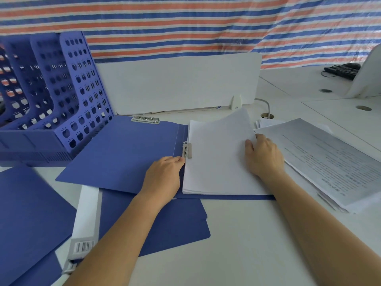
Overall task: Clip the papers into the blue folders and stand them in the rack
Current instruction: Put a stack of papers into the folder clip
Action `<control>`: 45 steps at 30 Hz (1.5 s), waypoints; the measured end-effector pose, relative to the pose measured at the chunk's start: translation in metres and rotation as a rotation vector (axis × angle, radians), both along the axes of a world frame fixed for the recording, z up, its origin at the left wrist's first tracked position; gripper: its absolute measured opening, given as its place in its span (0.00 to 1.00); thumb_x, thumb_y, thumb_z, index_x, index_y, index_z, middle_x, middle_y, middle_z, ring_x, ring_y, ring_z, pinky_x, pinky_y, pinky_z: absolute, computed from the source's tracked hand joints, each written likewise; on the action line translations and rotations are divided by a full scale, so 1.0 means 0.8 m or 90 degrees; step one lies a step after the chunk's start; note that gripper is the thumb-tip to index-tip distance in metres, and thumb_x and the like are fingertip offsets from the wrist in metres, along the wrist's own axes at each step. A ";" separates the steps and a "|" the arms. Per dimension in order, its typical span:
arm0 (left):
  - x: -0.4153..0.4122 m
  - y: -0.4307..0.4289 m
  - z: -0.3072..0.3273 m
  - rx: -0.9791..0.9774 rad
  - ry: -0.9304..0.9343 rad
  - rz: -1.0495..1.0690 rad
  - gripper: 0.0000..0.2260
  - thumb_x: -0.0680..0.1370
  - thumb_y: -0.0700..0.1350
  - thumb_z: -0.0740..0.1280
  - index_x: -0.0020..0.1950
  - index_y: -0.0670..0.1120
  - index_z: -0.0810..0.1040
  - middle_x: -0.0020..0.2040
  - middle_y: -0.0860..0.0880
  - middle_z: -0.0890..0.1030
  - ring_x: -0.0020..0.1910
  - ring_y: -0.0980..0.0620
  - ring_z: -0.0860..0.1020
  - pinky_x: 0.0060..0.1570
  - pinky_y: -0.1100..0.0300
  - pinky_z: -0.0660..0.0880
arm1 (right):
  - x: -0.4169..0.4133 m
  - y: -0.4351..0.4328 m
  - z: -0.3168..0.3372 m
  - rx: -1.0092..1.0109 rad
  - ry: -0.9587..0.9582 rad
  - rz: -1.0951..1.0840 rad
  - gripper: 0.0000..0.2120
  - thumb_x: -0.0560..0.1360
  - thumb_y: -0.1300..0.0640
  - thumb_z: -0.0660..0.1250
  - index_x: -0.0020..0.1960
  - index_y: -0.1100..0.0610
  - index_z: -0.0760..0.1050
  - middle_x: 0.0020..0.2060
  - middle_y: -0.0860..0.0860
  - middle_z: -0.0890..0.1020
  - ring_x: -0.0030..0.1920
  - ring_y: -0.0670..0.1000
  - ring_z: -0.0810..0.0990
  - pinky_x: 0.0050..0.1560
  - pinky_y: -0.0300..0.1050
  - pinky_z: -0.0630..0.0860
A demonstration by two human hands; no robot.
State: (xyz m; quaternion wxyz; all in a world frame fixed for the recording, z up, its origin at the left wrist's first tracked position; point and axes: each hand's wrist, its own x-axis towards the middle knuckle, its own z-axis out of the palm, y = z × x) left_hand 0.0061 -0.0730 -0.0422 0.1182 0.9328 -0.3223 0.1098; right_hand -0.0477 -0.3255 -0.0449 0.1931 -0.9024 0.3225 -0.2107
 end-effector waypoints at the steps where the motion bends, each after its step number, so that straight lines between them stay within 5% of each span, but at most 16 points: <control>1: 0.000 0.002 -0.001 -0.024 0.009 0.001 0.24 0.77 0.32 0.56 0.72 0.47 0.70 0.67 0.50 0.76 0.67 0.48 0.71 0.62 0.56 0.70 | -0.001 0.000 0.000 0.021 -0.009 0.002 0.21 0.82 0.48 0.54 0.66 0.62 0.69 0.58 0.61 0.77 0.56 0.63 0.76 0.48 0.52 0.69; 9: 0.000 0.008 0.007 -0.138 0.035 0.010 0.20 0.77 0.38 0.60 0.69 0.49 0.73 0.68 0.52 0.73 0.67 0.52 0.70 0.62 0.57 0.70 | -0.024 0.020 0.005 -0.089 0.042 0.154 0.25 0.79 0.40 0.58 0.73 0.47 0.68 0.69 0.52 0.70 0.68 0.57 0.68 0.67 0.52 0.66; 14: -0.014 0.030 0.018 -0.168 -0.001 0.052 0.19 0.76 0.41 0.63 0.68 0.48 0.73 0.65 0.51 0.74 0.63 0.50 0.71 0.58 0.54 0.73 | -0.036 0.034 0.008 -0.115 0.159 0.212 0.32 0.74 0.28 0.52 0.74 0.41 0.64 0.74 0.49 0.65 0.74 0.54 0.62 0.74 0.52 0.55; 21: -0.048 0.068 0.011 0.135 -0.030 0.111 0.28 0.75 0.44 0.60 0.75 0.50 0.57 0.77 0.46 0.52 0.77 0.46 0.46 0.73 0.43 0.49 | -0.055 0.048 -0.005 -0.088 0.223 0.280 0.40 0.70 0.22 0.47 0.76 0.40 0.58 0.76 0.51 0.59 0.77 0.54 0.52 0.76 0.58 0.45; 25: -0.049 0.087 0.005 0.114 -0.060 0.202 0.27 0.77 0.46 0.61 0.75 0.49 0.58 0.78 0.42 0.51 0.77 0.41 0.46 0.71 0.36 0.50 | -0.060 0.050 -0.004 -0.105 0.209 0.272 0.38 0.72 0.24 0.47 0.76 0.41 0.59 0.76 0.50 0.60 0.76 0.53 0.53 0.76 0.56 0.45; 28: -0.047 0.095 0.008 -0.023 -0.156 0.274 0.36 0.72 0.48 0.72 0.75 0.41 0.59 0.76 0.34 0.55 0.75 0.33 0.52 0.65 0.30 0.56 | -0.063 0.053 -0.002 -0.110 0.203 0.267 0.37 0.73 0.25 0.47 0.76 0.42 0.60 0.76 0.50 0.61 0.76 0.53 0.54 0.76 0.56 0.46; 33: -0.055 0.081 0.040 -0.350 -0.183 0.324 0.54 0.66 0.51 0.78 0.78 0.41 0.44 0.77 0.33 0.42 0.76 0.34 0.43 0.69 0.34 0.53 | -0.064 0.054 -0.003 -0.085 0.160 0.254 0.38 0.72 0.25 0.51 0.76 0.44 0.61 0.75 0.50 0.63 0.76 0.53 0.57 0.76 0.56 0.48; 37: -0.062 0.047 0.050 -0.722 -0.100 0.154 0.48 0.71 0.39 0.73 0.78 0.42 0.39 0.78 0.41 0.40 0.77 0.45 0.48 0.73 0.61 0.57 | -0.062 0.048 -0.001 0.034 0.097 0.227 0.47 0.65 0.23 0.61 0.77 0.44 0.56 0.77 0.50 0.58 0.77 0.52 0.56 0.76 0.54 0.53; 39: -0.068 0.027 0.059 -0.924 0.091 0.056 0.37 0.75 0.33 0.64 0.77 0.48 0.47 0.76 0.50 0.57 0.68 0.55 0.68 0.59 0.63 0.72 | -0.062 0.043 -0.001 0.080 0.073 0.213 0.48 0.65 0.27 0.67 0.78 0.45 0.54 0.78 0.49 0.55 0.77 0.53 0.55 0.76 0.53 0.56; 41: -0.068 0.011 0.062 -0.932 0.207 0.022 0.22 0.76 0.32 0.60 0.69 0.46 0.64 0.56 0.52 0.76 0.45 0.59 0.76 0.44 0.60 0.73 | -0.063 0.037 -0.002 0.111 0.024 0.200 0.43 0.70 0.34 0.68 0.78 0.48 0.55 0.78 0.50 0.56 0.77 0.53 0.55 0.74 0.52 0.57; 42: -0.067 0.005 0.061 -0.860 0.222 0.029 0.17 0.76 0.33 0.59 0.64 0.45 0.69 0.46 0.51 0.77 0.36 0.59 0.73 0.39 0.59 0.70 | -0.062 0.033 -0.002 0.144 -0.027 0.192 0.39 0.73 0.39 0.68 0.78 0.49 0.56 0.78 0.51 0.58 0.77 0.53 0.57 0.73 0.51 0.58; 45: -0.063 -0.003 0.058 -0.710 0.278 -0.081 0.16 0.79 0.38 0.59 0.66 0.49 0.73 0.49 0.52 0.79 0.40 0.59 0.74 0.39 0.63 0.72 | -0.062 0.020 0.000 0.330 -0.188 0.142 0.26 0.78 0.46 0.62 0.74 0.49 0.65 0.73 0.49 0.68 0.73 0.52 0.65 0.73 0.50 0.61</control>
